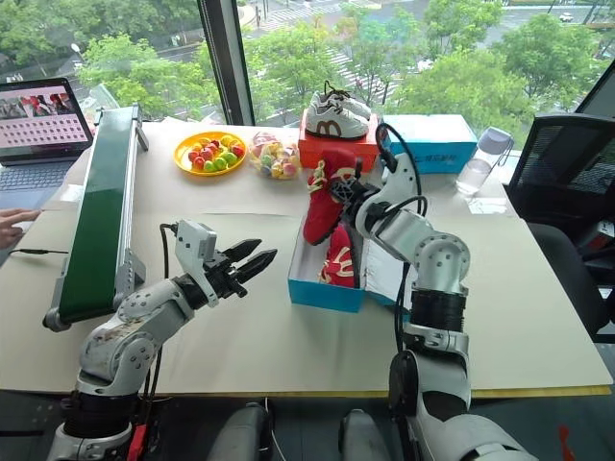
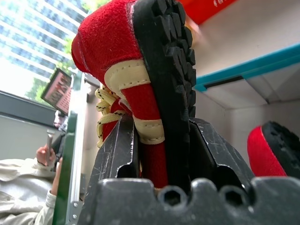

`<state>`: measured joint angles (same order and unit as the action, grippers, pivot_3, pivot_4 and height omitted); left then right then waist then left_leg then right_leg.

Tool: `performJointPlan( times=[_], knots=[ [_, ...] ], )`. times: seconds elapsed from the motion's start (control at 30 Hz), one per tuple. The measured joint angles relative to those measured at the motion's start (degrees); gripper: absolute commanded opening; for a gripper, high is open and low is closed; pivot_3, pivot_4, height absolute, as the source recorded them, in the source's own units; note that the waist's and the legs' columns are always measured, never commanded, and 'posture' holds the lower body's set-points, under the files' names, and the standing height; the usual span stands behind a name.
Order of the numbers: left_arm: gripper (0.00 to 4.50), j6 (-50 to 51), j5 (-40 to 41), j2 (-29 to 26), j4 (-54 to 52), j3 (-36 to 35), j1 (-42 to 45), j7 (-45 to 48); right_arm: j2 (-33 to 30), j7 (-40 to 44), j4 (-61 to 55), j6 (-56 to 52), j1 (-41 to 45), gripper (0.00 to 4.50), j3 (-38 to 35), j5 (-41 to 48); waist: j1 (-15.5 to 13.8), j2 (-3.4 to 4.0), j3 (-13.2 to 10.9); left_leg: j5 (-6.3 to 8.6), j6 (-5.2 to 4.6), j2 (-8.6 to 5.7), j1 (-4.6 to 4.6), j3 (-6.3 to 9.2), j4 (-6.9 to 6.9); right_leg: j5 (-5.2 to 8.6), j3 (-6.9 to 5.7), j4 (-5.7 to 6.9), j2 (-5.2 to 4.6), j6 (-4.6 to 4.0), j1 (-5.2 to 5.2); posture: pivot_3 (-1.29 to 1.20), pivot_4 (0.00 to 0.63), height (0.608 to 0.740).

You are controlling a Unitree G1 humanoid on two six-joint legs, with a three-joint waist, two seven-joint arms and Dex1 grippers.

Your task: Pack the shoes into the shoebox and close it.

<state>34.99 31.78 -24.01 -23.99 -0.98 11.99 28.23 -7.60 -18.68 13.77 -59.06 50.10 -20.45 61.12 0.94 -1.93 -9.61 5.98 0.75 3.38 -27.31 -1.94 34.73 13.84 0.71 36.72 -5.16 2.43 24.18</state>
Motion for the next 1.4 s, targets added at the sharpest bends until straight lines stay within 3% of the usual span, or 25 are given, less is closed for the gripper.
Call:
performJointPlan(
  times=[0.4,0.8,0.97,1.03,1.13,1.37,1.4],
  knots=[
    [2.30,0.4,-0.1,-5.3,-5.6,-2.9,-5.3,1.5,-1.7,8.8,15.0,-3.3,4.0,1.36,6.7,-12.5,0.1,0.03,0.0,0.00,0.00,0.03,0.02,-0.02,0.02,0.01,0.00,0.01,0.03,-0.01,0.00,0.00,0.150,0.739],
    [2.30,0.4,-0.2,-4.8,-5.8,-1.7,-5.1,1.1,0.2,25.4,42.4,11.4,16.4,1.36,15.1,-31.7,1.3,0.06,0.0,0.00,0.02,0.17,0.28,-0.05,0.08,-0.03,0.01,0.02,0.14,-0.08,-0.17,0.00,0.150,0.739],
    [2.33,0.4,-0.4,-4.8,-5.8,-1.2,-4.8,1.2,-0.2,26.2,45.9,12.9,18.0,2.95,12.0,-33.0,1.2,0.07,0.1,0.24,0.40,0.27,0.56,-0.07,0.07,-0.03,-0.03,0.01,0.18,-0.21,-0.43,0.00,0.150,0.739],
    [2.33,0.4,-0.6,-4.8,-5.8,-1.2,-4.8,1.2,-1.0,26.2,44.5,11.2,18.0,3.62,10.6,-32.9,1.0,0.07,0.1,0.25,0.43,0.27,0.45,-0.08,0.08,0.08,-0.02,0.01,0.17,-0.56,-0.30,0.00,0.150,0.739],
    [2.33,0.4,-0.8,-4.8,-5.8,-0.9,-4.5,1.3,-1.9,26.3,36.2,6.9,16.2,3.62,9.6,-32.3,0.9,0.09,0.1,-0.01,0.05,0.30,0.07,-0.11,0.11,-0.18,-0.01,0.06,0.20,-0.23,0.03,0.00,0.150,0.739],
    [2.33,0.4,-0.9,-4.8,-5.0,-0.1,-2.5,2.2,-6.4,26.7,0.8,-10.6,10.5,3.62,4.7,-22.2,0.1,0.19,0.0,0.07,-0.06,0.36,-0.01,-0.17,-0.06,-0.02,0.01,0.02,0.29,-0.22,0.14,0.00,0.150,0.739],
    [2.33,0.4,-0.9,-4.8,-4.7,0.0,-2.3,2.5,-6.5,26.7,-2.5,-12.8,9.8,3.37,3.8,-20.9,0.0,0.19,0.0,0.08,-0.06,0.39,-0.01,-0.17,-0.06,-0.01,0.01,0.01,0.32,-0.23,0.13,0.00,0.150,0.739]
  ],
)
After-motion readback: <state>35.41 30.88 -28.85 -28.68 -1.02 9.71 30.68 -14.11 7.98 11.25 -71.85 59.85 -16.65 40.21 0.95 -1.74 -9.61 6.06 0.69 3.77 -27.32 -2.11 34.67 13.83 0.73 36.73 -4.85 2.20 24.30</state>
